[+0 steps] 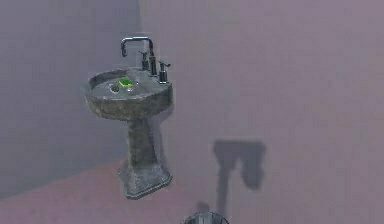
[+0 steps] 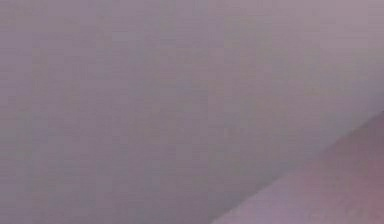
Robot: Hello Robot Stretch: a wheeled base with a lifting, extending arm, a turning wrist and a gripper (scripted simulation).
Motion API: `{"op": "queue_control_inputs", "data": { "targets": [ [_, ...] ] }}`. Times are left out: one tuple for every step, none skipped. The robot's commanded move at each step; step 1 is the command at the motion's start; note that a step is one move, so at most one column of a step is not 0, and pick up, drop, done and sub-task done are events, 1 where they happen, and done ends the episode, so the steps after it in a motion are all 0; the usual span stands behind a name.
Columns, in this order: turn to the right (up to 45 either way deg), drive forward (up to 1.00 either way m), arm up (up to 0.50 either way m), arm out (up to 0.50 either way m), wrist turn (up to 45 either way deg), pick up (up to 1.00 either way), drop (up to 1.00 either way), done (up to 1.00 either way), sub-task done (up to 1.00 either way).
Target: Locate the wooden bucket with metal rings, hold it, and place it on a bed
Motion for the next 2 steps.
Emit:
{"op": "queue_control_inputs", "data": {
  "targets": [
    [-45.0,0.0,0.0,0.0,0.0,0.0,0.0,0.0,0.0],
    [-33.0,0.0,0.0,0.0,0.0,0.0,0.0,0.0,0.0]
  ]
}}
